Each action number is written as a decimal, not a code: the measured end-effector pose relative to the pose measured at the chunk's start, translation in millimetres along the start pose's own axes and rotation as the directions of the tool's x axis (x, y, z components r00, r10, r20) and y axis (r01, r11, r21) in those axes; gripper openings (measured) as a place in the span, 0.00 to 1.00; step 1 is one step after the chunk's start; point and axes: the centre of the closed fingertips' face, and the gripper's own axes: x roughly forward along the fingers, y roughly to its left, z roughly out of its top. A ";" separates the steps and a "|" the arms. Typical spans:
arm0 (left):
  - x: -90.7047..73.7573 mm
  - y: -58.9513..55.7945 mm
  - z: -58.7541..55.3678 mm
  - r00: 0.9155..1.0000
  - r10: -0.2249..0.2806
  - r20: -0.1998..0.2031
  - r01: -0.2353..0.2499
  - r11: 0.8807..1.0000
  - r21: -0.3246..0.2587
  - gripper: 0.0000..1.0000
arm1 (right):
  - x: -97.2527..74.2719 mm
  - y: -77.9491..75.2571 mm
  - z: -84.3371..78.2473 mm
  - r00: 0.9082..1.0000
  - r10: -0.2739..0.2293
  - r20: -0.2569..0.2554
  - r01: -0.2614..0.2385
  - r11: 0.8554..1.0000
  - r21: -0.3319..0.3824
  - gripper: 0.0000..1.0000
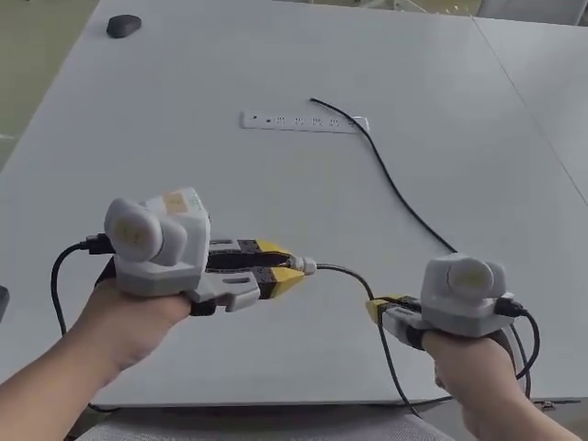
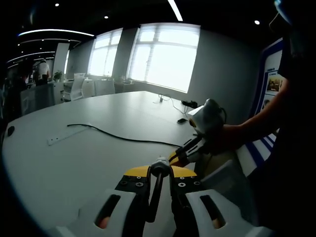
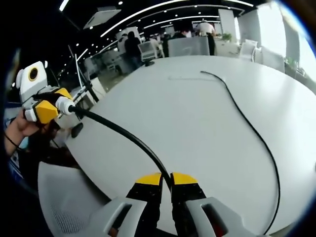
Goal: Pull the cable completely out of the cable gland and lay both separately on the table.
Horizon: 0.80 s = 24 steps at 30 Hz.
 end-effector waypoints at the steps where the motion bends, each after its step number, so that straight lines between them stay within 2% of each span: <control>1: 0.0 -0.1 0.2 1.000 0.000 0.001 0.000 1.000 -0.001 0.15 | -0.2 -0.2 -0.2 1.000 0.000 0.001 0.000 1.000 -0.005 0.01; 6: 0.5 -0.3 2.0 1.000 0.004 0.008 -0.004 1.000 -0.003 0.15 | -4.6 2.1 2.2 1.000 0.008 0.006 -0.007 0.999 -0.034 0.03; 9: 0.9 -0.5 1.8 1.000 0.007 0.006 -0.007 1.000 -0.001 0.15 | -10.5 7.7 7.3 1.000 0.023 0.018 -0.021 0.997 -0.076 0.11; 10: 0.9 -0.2 1.8 1.000 0.009 0.006 -0.009 1.000 -0.002 0.15 | -13.4 9.1 10.5 0.999 0.025 0.023 -0.022 0.992 -0.124 0.12; 13: 0.7 -0.4 1.5 1.000 0.014 0.005 -0.014 1.000 -0.003 0.15 | -22.1 18.0 22.8 0.997 0.044 0.059 -0.031 0.980 -0.196 0.17; 16: 0.9 0.5 0.9 1.000 0.019 0.006 -0.019 1.000 -0.005 0.15 | -30.1 31.3 38.1 0.993 0.072 0.092 -0.043 0.957 -0.285 0.17; 18: 0.6 0.4 0.8 1.000 0.022 0.004 -0.022 1.000 -0.006 0.15 | -32.8 37.3 42.9 0.992 0.082 0.092 -0.051 0.951 -0.305 0.18; 19: 0.5 0.0 0.7 1.000 0.022 0.004 -0.022 1.000 -0.007 0.15 | -34.0 40.2 47.4 0.991 0.089 0.100 -0.049 0.936 -0.348 0.18; 20: 0.5 -0.4 0.9 1.000 0.023 0.005 -0.023 1.000 -0.009 0.15 | -36.0 45.2 53.0 0.990 0.094 0.109 -0.042 0.914 -0.403 0.19; 21: 0.4 -1.0 1.1 1.000 0.024 0.006 -0.024 1.000 -0.011 0.15 | -37.5 52.0 57.5 0.988 0.106 0.111 -0.043 0.885 -0.464 0.19; 22: 0.4 -1.1 1.2 1.000 0.024 0.007 -0.024 1.000 -0.012 0.15 | -38.2 57.2 60.7 0.986 0.117 0.116 -0.043 0.862 -0.505 0.20; 24: 0.2 -1.8 1.3 1.000 0.025 0.008 -0.025 1.000 -0.015 0.15 | -39.6 66.1 65.5 0.985 0.124 0.122 -0.027 0.803 -0.596 0.19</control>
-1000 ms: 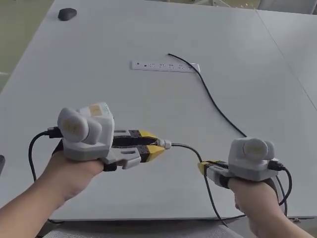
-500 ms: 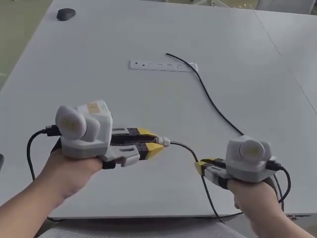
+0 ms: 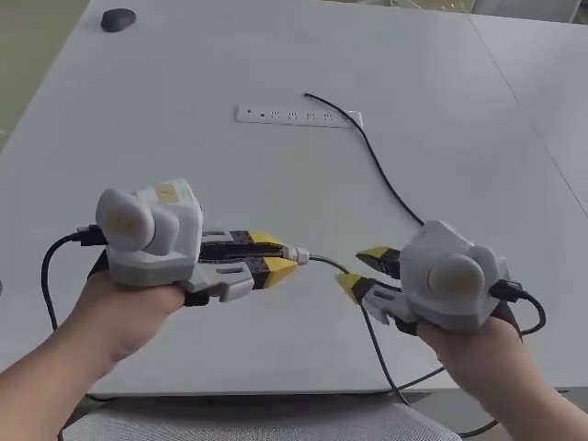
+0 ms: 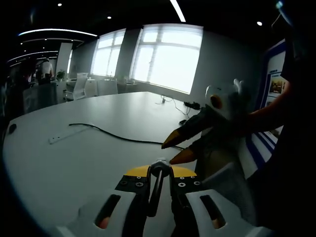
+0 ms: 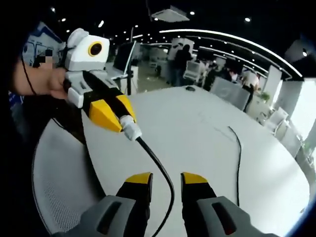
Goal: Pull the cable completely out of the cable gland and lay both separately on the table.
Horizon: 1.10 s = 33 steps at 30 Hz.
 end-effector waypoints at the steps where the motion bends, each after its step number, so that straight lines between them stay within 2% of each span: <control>1: 0.1 -0.2 -0.5 1.000 0.000 -0.001 0.000 1.000 -0.003 0.15 | 0.8 3.0 6.2 1.000 0.002 0.011 -0.001 0.998 -0.066 0.18; 4: 0.0 -0.4 -2.1 1.000 0.003 -0.005 -0.003 1.000 -0.003 0.15 | 4.9 15.3 13.3 0.999 0.045 0.011 -0.043 0.991 -0.123 0.19; 6: -0.3 -0.6 -2.0 1.000 0.003 -0.006 -0.003 1.000 -0.006 0.15 | 6.6 18.5 19.0 0.999 0.045 0.026 -0.039 0.983 -0.179 0.18; 9: -1.0 -1.1 -1.2 1.000 0.001 -0.005 -0.001 1.000 -0.009 0.15 | 9.5 24.2 22.5 0.998 0.055 0.028 -0.048 0.978 -0.204 0.16; 12: -0.7 -1.8 -1.0 1.000 -0.002 -0.005 0.002 1.000 -0.009 0.15 | 11.6 26.5 25.8 0.998 0.059 0.030 -0.052 0.976 -0.210 0.11; 19: 0.7 -2.4 -2.9 1.000 -0.009 -0.005 0.009 1.000 -0.018 0.15 | 17.1 31.9 31.9 0.996 0.084 0.040 -0.070 0.958 -0.276 0.10; 23: 1.3 -0.1 -1.8 1.000 -0.004 -0.001 0.004 1.000 -0.024 0.15 | 18.3 31.4 32.7 0.996 0.086 0.031 -0.073 0.949 -0.306 0.05; 26: 1.9 0.0 -1.4 1.000 -0.009 -0.005 0.009 1.000 -0.022 0.15 | 18.9 29.5 31.7 0.996 0.084 0.030 -0.071 0.946 -0.318 0.01; 33: 2.8 0.7 -0.7 1.000 -0.011 0.000 0.011 1.000 -0.023 0.15 | 17.7 27.6 32.2 0.996 0.080 0.038 -0.064 0.946 -0.317 0.00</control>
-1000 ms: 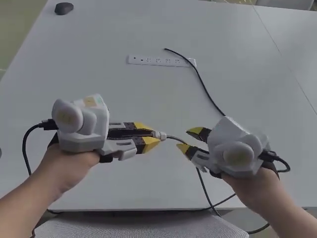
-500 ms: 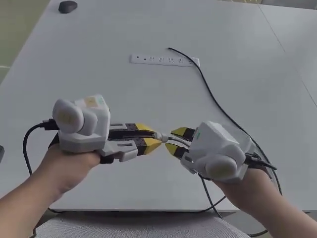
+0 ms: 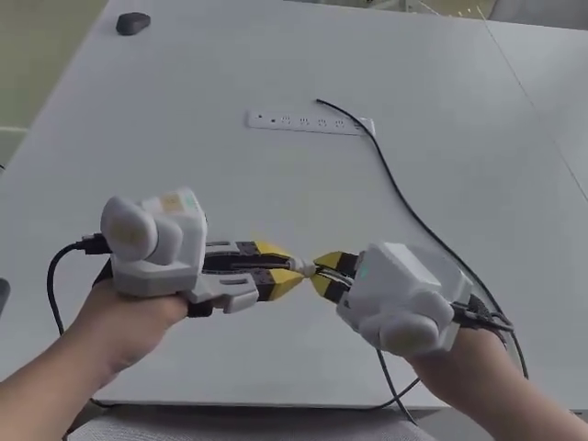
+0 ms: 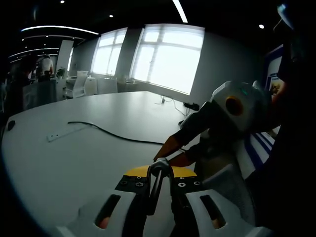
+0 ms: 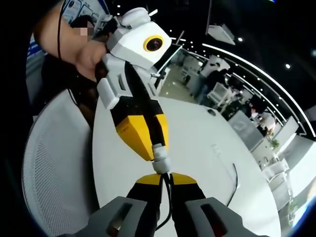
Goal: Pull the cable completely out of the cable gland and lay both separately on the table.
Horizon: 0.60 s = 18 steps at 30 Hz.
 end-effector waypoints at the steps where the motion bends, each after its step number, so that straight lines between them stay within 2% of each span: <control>1: 0.2 -0.1 0.2 1.000 0.000 0.001 0.000 1.000 0.001 0.15 | -0.5 -0.3 0.1 1.000 -0.002 0.001 0.002 1.000 0.003 0.00; 7: 0.6 0.0 -0.1 1.000 0.000 -0.003 0.000 1.000 0.006 0.15 | 0.0 -0.2 -1.3 1.000 0.003 0.007 -0.003 1.000 0.018 0.00; 12: 1.0 1.0 -0.9 1.000 0.004 -0.008 -0.004 1.000 0.009 0.15 | 1.4 -0.6 -2.2 1.000 0.009 0.015 -0.010 0.997 0.074 0.00; 18: 2.6 2.9 1.8 1.000 0.011 -0.005 -0.011 1.000 0.013 0.15 | 3.6 -7.6 -13.8 1.000 0.002 -0.007 -0.001 0.993 0.121 0.00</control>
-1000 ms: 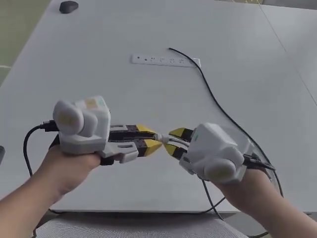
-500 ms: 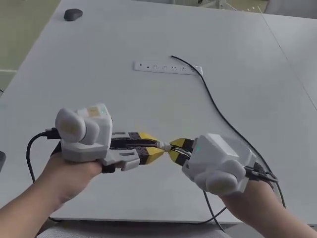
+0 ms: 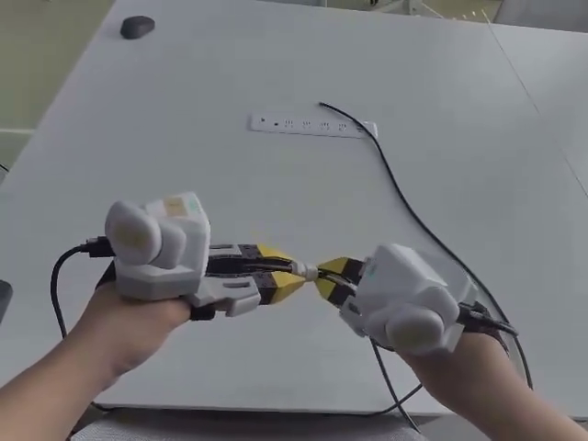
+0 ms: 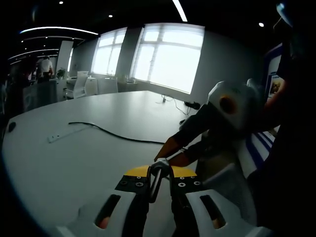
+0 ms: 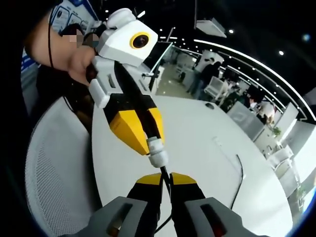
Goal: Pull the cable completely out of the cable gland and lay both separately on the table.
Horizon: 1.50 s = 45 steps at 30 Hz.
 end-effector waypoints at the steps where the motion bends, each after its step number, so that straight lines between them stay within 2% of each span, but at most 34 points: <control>1: 0.0 0.2 0.8 1.000 0.000 0.002 0.000 1.000 -0.001 0.15 | -0.4 -1.5 -0.6 1.000 -0.002 0.001 0.002 1.000 0.008 0.00; 5: 1.0 2.2 2.8 1.000 0.005 0.007 -0.005 1.000 -0.001 0.15 | 1.3 -6.2 -6.8 1.000 -0.002 -0.008 0.002 0.999 0.036 0.00; 7: 1.1 3.0 3.6 1.000 0.007 0.008 -0.007 1.000 0.000 0.15 | 1.3 -8.4 -10.6 1.000 -0.002 -0.011 0.002 0.997 0.080 0.00; 11: 0.1 5.2 5.3 1.000 0.012 0.012 -0.012 1.000 -0.002 0.15 | 3.2 -11.6 -21.2 1.000 -0.001 -0.027 0.004 0.993 0.122 0.00; 14: 0.3 5.7 4.9 1.000 0.012 0.013 -0.011 1.000 -0.003 0.15 | 3.2 -13.6 -25.9 0.999 -0.003 -0.032 0.008 0.991 0.137 0.00; 22: 0.5 9.7 6.1 1.000 0.024 0.017 -0.024 1.000 -0.008 0.15 | 3.5 -19.6 -51.5 0.998 -0.007 -0.062 0.022 0.970 0.241 0.00; 30: 0.3 15.2 3.8 0.999 0.033 0.013 -0.033 0.999 -0.013 0.15 | 2.6 -18.3 -68.3 0.997 -0.012 -0.080 0.034 0.959 0.280 0.00; 45: -0.4 16.6 3.1 0.999 0.037 0.014 -0.036 0.999 -0.017 0.15 | 1.3 -16.0 -81.6 0.995 -0.014 -0.099 0.044 0.952 0.302 0.00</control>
